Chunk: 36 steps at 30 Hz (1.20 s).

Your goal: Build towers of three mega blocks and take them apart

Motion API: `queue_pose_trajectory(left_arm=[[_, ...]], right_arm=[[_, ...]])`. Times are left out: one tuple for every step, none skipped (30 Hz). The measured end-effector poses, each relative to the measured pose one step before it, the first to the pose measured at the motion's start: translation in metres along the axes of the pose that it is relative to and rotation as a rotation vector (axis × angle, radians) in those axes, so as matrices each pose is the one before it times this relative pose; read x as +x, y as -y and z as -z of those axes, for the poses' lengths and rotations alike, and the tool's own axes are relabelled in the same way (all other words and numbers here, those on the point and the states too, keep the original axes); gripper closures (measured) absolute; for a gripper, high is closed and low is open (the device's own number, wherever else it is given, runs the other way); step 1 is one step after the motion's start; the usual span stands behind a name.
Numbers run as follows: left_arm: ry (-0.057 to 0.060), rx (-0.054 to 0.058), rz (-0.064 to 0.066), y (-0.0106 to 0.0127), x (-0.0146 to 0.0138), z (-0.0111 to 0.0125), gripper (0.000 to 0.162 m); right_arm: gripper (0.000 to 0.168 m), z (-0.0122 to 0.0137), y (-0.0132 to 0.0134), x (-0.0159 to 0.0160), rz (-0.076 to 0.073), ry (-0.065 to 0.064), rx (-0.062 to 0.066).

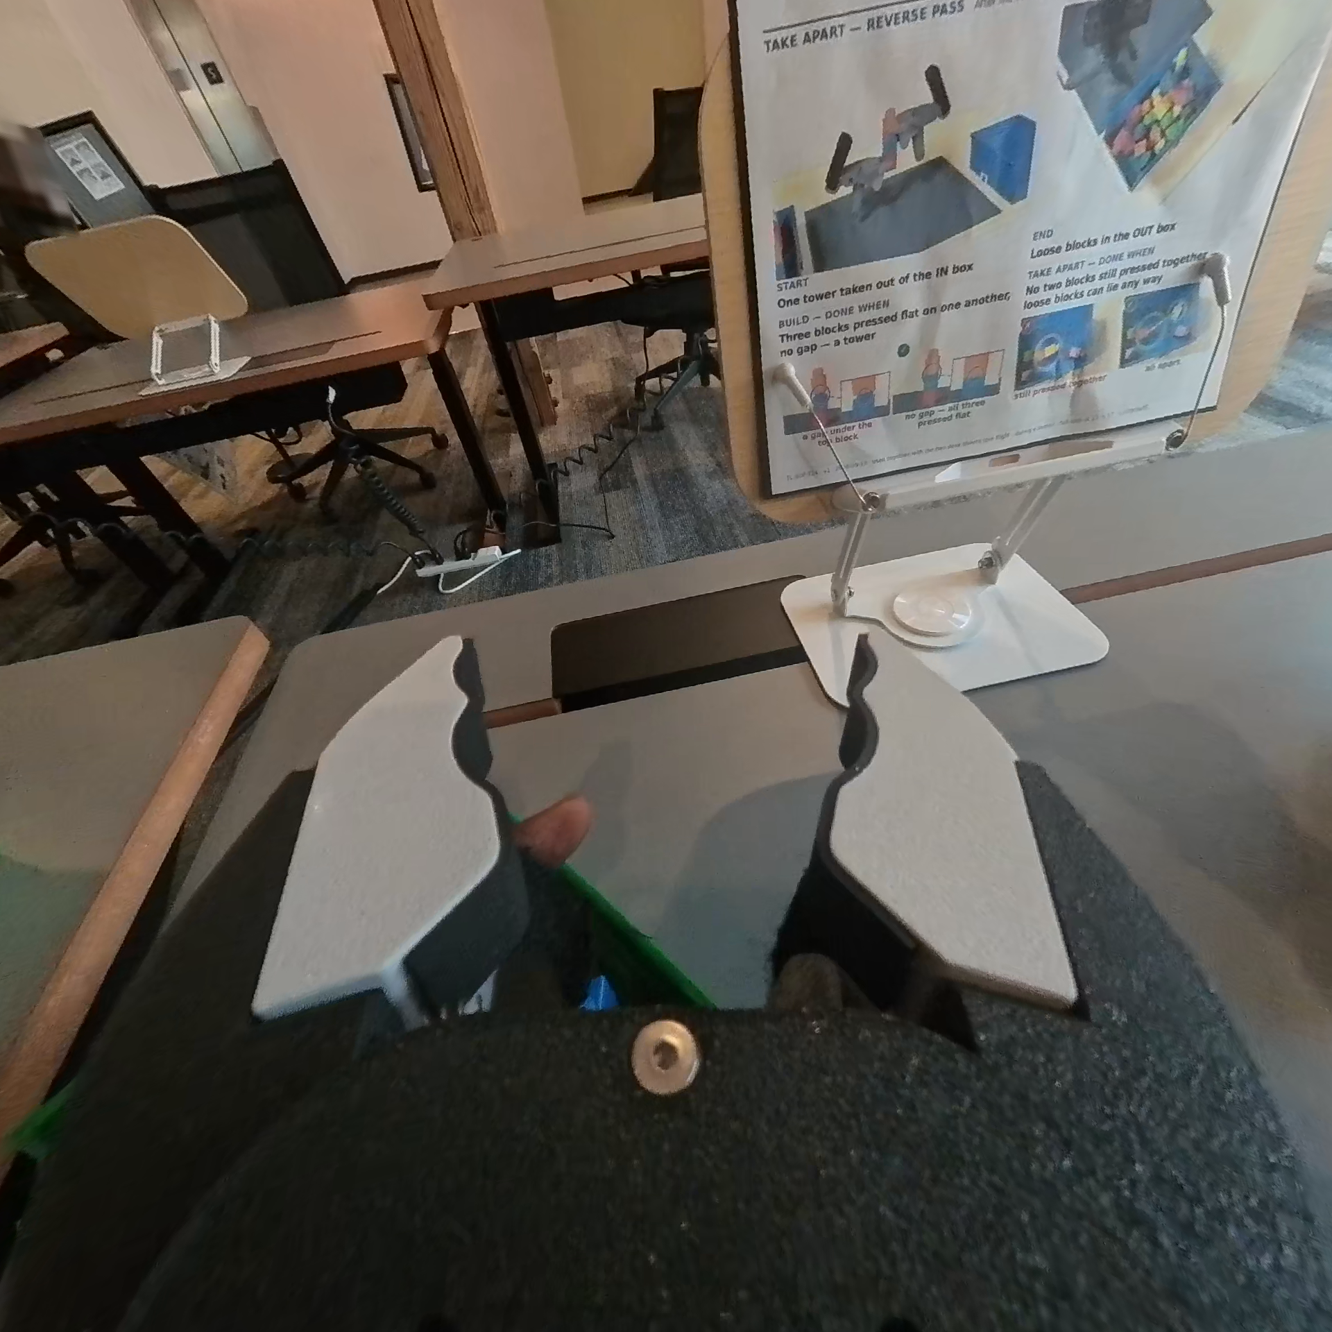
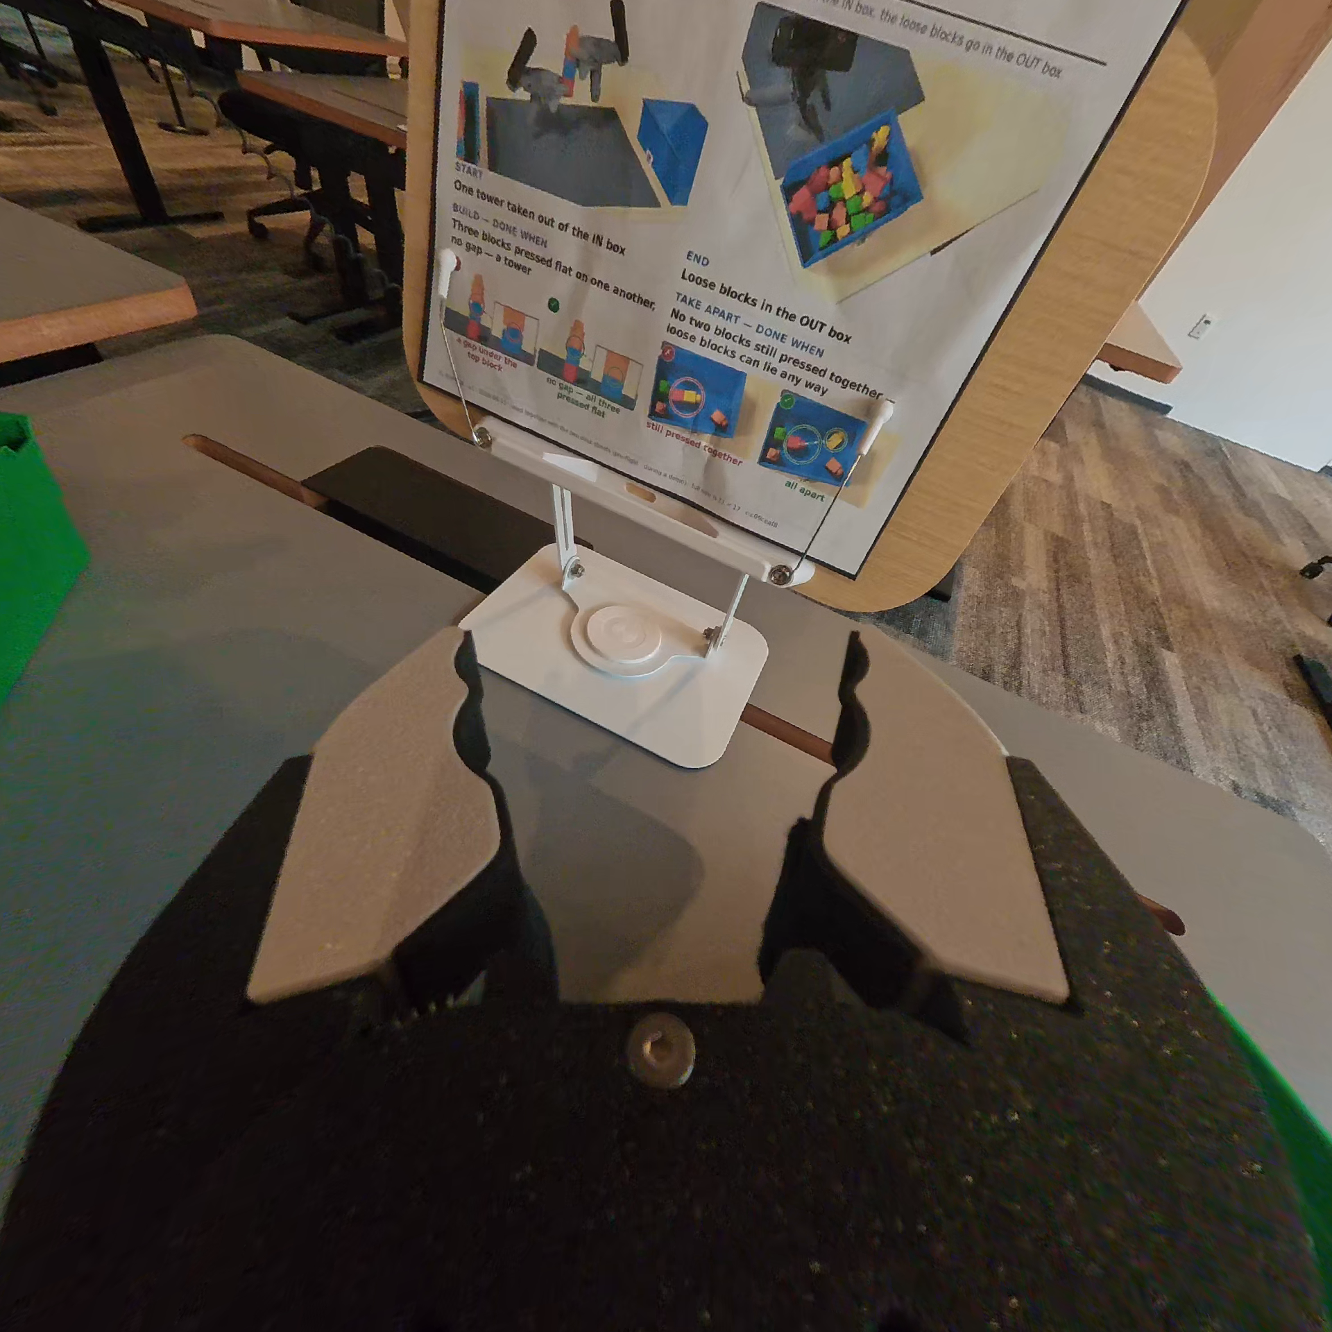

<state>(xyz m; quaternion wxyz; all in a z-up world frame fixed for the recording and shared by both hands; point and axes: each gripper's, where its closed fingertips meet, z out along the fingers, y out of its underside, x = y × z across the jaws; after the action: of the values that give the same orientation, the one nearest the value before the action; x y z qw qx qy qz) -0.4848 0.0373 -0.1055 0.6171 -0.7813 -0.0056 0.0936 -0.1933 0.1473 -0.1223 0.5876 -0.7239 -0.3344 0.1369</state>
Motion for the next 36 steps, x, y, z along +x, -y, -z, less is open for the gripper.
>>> queue_pose_trajectory(left_arm=[[0.0005,-0.0021,0.0000,-0.00047,-0.00041,-0.00015,0.066],[0.0011,-0.0004,0.0000,-0.00032,-0.00062,0.00000,0.066],[0.0014,0.0000,-0.0006,-0.00026,-0.00070,-0.00003,0.066],[0.0024,-0.0005,-0.0006,-0.00045,-0.00101,-0.00005,0.065],[0.0041,0.0001,0.0004,-0.00058,-0.00141,-0.00027,0.065],[0.0035,0.0010,0.0019,-0.00058,-0.00159,-0.00053,0.065],[0.0002,0.0019,0.0042,-0.00063,-0.00115,-0.00086,0.065],[-0.0039,0.0035,0.0050,-0.00047,-0.00033,-0.00106,0.065],[-0.0046,0.0031,0.0047,-0.00043,0.00024,-0.00104,0.065],[-0.0020,0.0005,0.0028,-0.00044,0.00028,-0.00112,0.065],[-0.0003,-0.0014,-0.0017,-0.00060,0.00043,-0.00097,0.065],[0.0012,-0.0010,-0.0052,-0.00032,0.00064,-0.00075,0.064],[0.0030,-0.0006,-0.0055,-0.00001,0.00051,-0.00039,0.064],[0.0025,-0.0009,-0.0054,0.00013,0.00072,-0.00010,0.064],[0.0011,-0.0008,-0.0054,0.00030,0.00094,0.00015,0.064],[0.0016,-0.0013,-0.0046,0.00028,0.00080,0.00039,0.064],[0.0033,-0.0013,-0.0047,0.00038,0.00030,0.00069,0.064],[0.0046,-0.0013,-0.0050,0.00028,-0.00023,0.00093,0.065],[0.0046,-0.0020,-0.0042,0.00006,-0.00055,0.00080,0.065],[0.0038,-0.0034,-0.0029,-0.00018,-0.00066,0.00095,0.065],[0.0028,-0.0061,-0.0018,-0.00077,-0.00099,0.00089,0.066],[0.0026,-0.0105,-0.0027,-0.00145,-0.00145,0.00132,0.067],[0.0034,-0.0160,-0.0069,-0.00220,-0.00231,0.00196,0.070],[0.0033,-0.0218,-0.0143,-0.00313,-0.00327,0.00310,0.072],[0.0033,-0.0269,-0.0201,-0.00409,-0.00416,0.00438,0.074],[0.0043,-0.0284,-0.0182,-0.00485,-0.00545,0.00560,0.077],[0.0037,-0.0294,-0.0100,-0.00575,-0.00640,0.00643,0.078],[0.0031,-0.0307,-0.0036,-0.00680,-0.00706,0.00684,0.079],[0.0081,-0.0272,0.0010,-0.00706,-0.00813,0.00699,0.080],[0.0127,-0.0237,0.0073,-0.00698,-0.00877,0.00683,0.081],[0.0114,-0.0222,0.0099,-0.00684,-0.00812,0.00671,0.083],[0.0079,-0.0191,0.0062,-0.00668,-0.00690,0.00644,0.085],[0.0020,-0.0176,0.0006,-0.00643,-0.00516,0.00588,0.087],[-0.0086,-0.0192,-0.0045,-0.00677,-0.00280,0.00524,0.088],[-0.0214,-0.0183,-0.0092,-0.00681,-0.00017,0.00443,0.090],[-0.0343,-0.0183,-0.0148,-0.00693,0.00279,0.00326,0.092]], right_arm=[[0.073,0.00021,-0.00015,0.00039,-0.0005,-0.0016,-0.0004],[0.073,0.00033,-0.00003,0.00036,-0.0002,-0.0010,0.0001],[0.073,0.00031,-0.00013,0.00033,-0.0001,-0.0002,-0.0007],[0.073,0.00036,-0.00028,0.00045,-0.0008,-0.0011,-0.0009],[0.073,0.00028,0.00009,0.00047,-0.0021,-0.0012,0.0015],[0.073,0.00017,0.00021,0.00002,-0.0027,0.0014,0.0021],[0.073,-0.00014,-0.00004,-0.00007,-0.0022,0.0024,0.0009],[0.073,-0.00013,-0.00043,0.00028,-0.0002,0.0000,-0.0009],[0.073,-0.00013,-0.00060,0.00113,-0.0002,-0.0040,-0.0009],[0.073,-0.00015,-0.00053,0.00139,-0.0012,-0.0043,-0.0007],[0.073,-0.00010,-0.00056,0.00104,-0.0021,-0.0016,-0.0006],[0.073,-0.00009,-0.00044,0.00076,-0.0027,-0.0002,0.0003],[0.073,-0.00010,-0.00037,0.00076,-0.0026,-0.0006,-0.0001],[0.073,0.00018,-0.00046,0.00075,-0.0011,-0.0005,-0.0015],[0.073,0.00035,-0.00044,0.00074,-0.0002,-0.0013,-0.0021],[0.073,0.00071,-0.00029,0.00083,-0.0001,-0.0027,-0.0008],[0.073,0.00087,0.00016,0.00052,0.0006,-0.0015,0.0004],[0.073,0.00105,0.00022,0.00001,0.0022,0.0009,-0.0001],[0.073,0.00102,0.00035,0.00008,0.0008,0.0002,0.0011],[0.073,0.00088,0.00064,0.00014,-0.0009,0.0010,0.0030],[0.073,0.00077,0.00027,-0.00026,-0.0005,0.0034,0.0010],[0.073,0.00063,-0.00009,-0.00013,-0.0002,0.0026,-0.0007],[0.073,0.00065,-0.00032,0.00015,0.0010,0.0020,-0.0016],[0.073,0.00070,-0.00047,0.00043,0.0008,0.0008,-0.0026],[0.073,0.00065,-0.00037,0.00047,-0.0003,0.0016,-0.0014],[0.073,0.00059,-0.00009,0.00048,-0.0020,0.0023,0.0005],[0.073,0.00050,0.00005,0.00019,-0.0023,0.0027,0.0011],[0.073,0.00022,-0.00015,-0.00005,-0.0012,0.0031,-0.0001],[0.073,0.00004,-0.00022,-0.00035,0.0016,0.0034,-0.0010],[0.073,-0.00012,-0.00019,-0.00057,0.0028,0.0024,-0.0019],[0.073,-0.00041,-0.00030,-0.00069,0.0027,0.0019,-0.0021],[0.073,-0.00036,-0.00008,-0.00105,0.0029,0.0033,-0.0012],[0.073,-0.00039,0.00003,-0.00129,0.0029,0.0041,-0.0006],[0.073,-0.00030,0.00000,-0.00129,0.0033,0.0038,-0.0008],[0.073,-0.00027,0.00007,-0.00100,0.0039,0.0021,-0.0009],[0.073,-0.00009,0.00018,-0.00077,0.0040,0.0011,-0.0003]])
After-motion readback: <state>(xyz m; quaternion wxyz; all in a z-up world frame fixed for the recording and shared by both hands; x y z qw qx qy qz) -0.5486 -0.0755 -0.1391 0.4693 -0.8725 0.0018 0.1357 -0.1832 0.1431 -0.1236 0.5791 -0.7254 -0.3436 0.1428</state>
